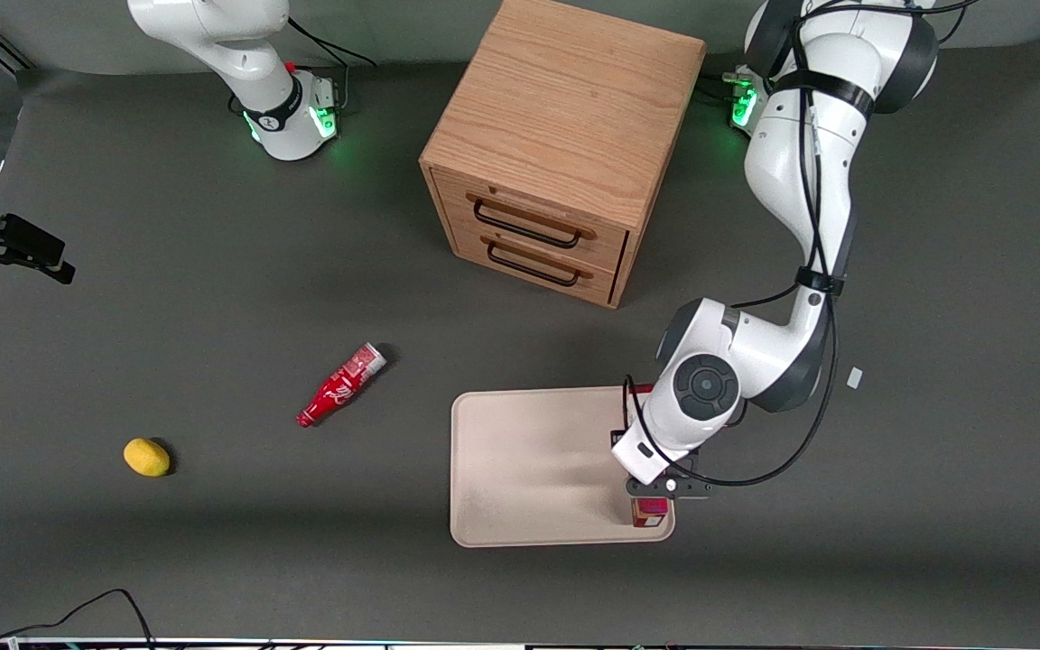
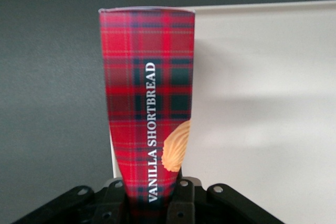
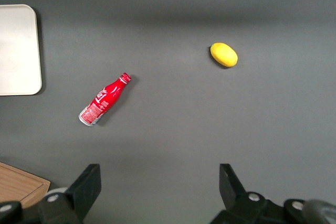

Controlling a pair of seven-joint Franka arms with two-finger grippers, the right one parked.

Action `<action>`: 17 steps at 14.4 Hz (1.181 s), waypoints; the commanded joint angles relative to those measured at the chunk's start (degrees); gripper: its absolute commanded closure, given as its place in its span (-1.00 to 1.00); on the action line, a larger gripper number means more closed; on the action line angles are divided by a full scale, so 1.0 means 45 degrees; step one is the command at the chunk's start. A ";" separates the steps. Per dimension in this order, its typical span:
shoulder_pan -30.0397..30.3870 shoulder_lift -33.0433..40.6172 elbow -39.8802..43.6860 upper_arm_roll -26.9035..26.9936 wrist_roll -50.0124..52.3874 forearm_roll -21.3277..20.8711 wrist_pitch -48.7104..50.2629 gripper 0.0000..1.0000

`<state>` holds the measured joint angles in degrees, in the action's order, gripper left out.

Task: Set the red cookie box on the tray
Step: 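Lower the box onto the tray, open the left gripper and withdraw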

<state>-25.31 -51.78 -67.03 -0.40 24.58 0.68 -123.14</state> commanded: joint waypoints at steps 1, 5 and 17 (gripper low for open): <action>-0.0118 0.0158 -0.0241 0.0127 0.0027 -0.0191 0.0021 0.44; -0.0098 0.0216 -0.0437 0.0127 0.0203 -0.0250 -0.0037 -1.00; 0.1638 0.4527 -0.0261 0.0303 -0.0886 -0.0035 0.4368 -1.00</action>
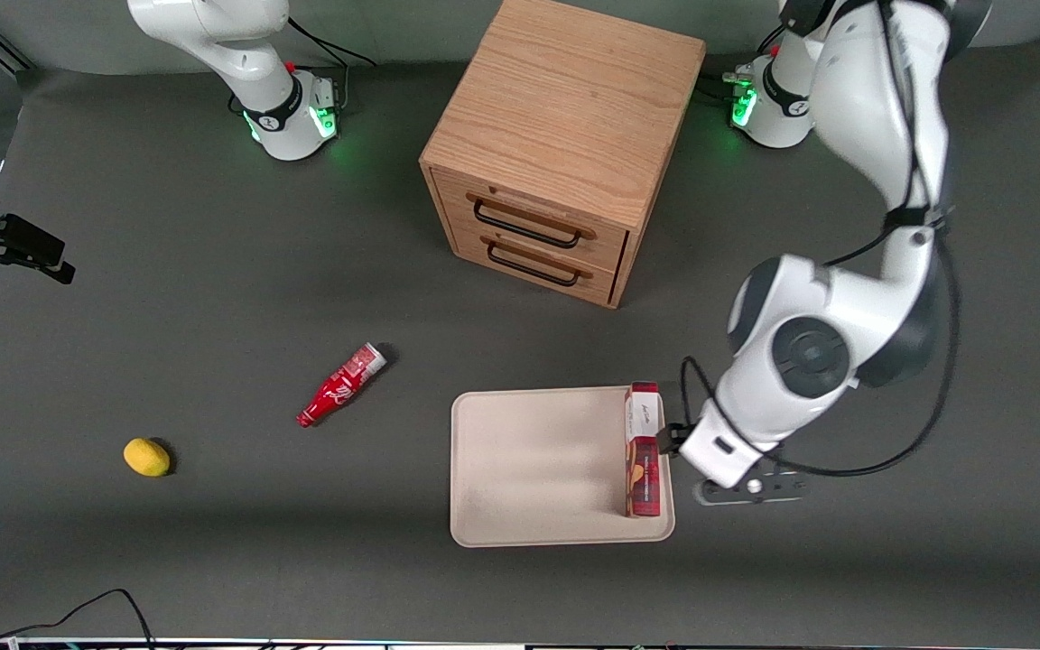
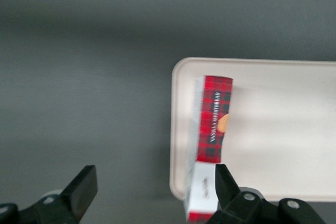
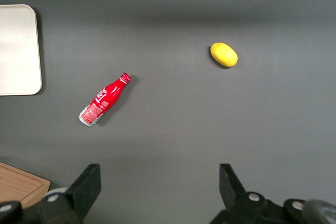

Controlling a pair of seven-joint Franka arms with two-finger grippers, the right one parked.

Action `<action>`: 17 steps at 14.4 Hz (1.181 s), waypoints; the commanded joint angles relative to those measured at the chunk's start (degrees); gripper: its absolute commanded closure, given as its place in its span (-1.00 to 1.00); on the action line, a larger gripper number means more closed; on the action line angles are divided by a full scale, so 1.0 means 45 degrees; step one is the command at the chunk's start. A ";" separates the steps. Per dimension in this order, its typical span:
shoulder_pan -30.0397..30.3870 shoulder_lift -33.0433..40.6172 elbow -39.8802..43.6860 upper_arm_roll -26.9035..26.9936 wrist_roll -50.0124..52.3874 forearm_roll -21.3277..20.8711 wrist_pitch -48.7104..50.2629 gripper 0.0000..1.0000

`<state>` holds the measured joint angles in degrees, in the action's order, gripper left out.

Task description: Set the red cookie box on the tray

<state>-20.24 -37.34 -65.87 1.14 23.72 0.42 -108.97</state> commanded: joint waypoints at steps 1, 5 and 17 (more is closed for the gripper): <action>0.0746 0.1943 -0.0596 0.0001 -0.1030 0.0024 0.2195 -1.00; 0.2424 0.5008 -0.1940 -0.0076 -0.3624 0.0024 0.4797 -1.00; 0.4926 1.0659 -0.6652 -0.0270 -0.5467 0.0063 0.6364 -1.00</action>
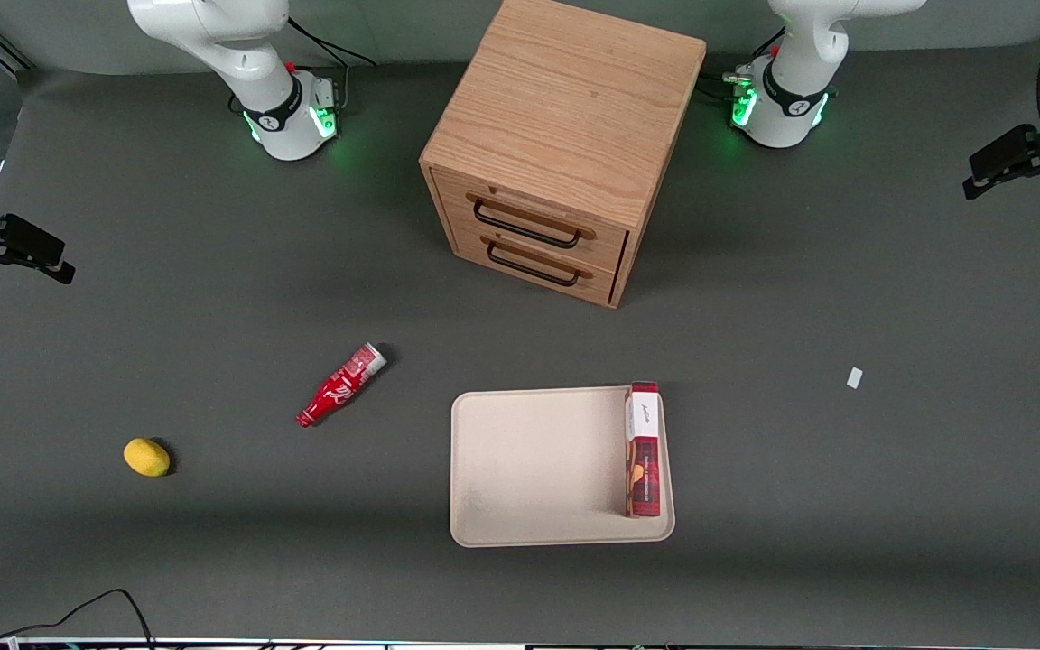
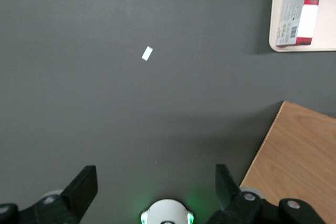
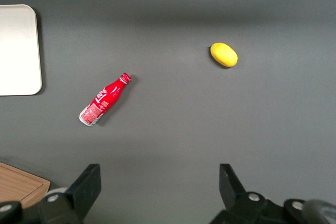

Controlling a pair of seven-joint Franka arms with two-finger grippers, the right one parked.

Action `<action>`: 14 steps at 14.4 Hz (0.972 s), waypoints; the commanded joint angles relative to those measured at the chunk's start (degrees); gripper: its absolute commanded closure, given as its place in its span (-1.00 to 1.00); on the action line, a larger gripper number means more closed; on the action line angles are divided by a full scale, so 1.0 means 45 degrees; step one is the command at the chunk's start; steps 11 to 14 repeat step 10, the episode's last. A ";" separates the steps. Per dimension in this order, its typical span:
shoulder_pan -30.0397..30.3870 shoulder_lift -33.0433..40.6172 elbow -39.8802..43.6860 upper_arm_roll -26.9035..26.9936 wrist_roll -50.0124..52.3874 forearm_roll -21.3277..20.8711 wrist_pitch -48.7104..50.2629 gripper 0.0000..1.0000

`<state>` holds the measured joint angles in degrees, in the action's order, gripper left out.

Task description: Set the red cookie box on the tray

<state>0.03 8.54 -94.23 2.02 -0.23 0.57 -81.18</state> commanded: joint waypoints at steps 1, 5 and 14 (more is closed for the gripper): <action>0.0480 0.0505 -0.0368 -0.0662 0.0068 -0.0009 0.0207 -1.00; 0.0403 0.0486 -0.0349 -0.0761 0.0343 -0.0088 0.0207 -1.00; 0.0422 -0.0295 0.0802 -0.0644 0.0090 -0.0166 0.0828 -1.00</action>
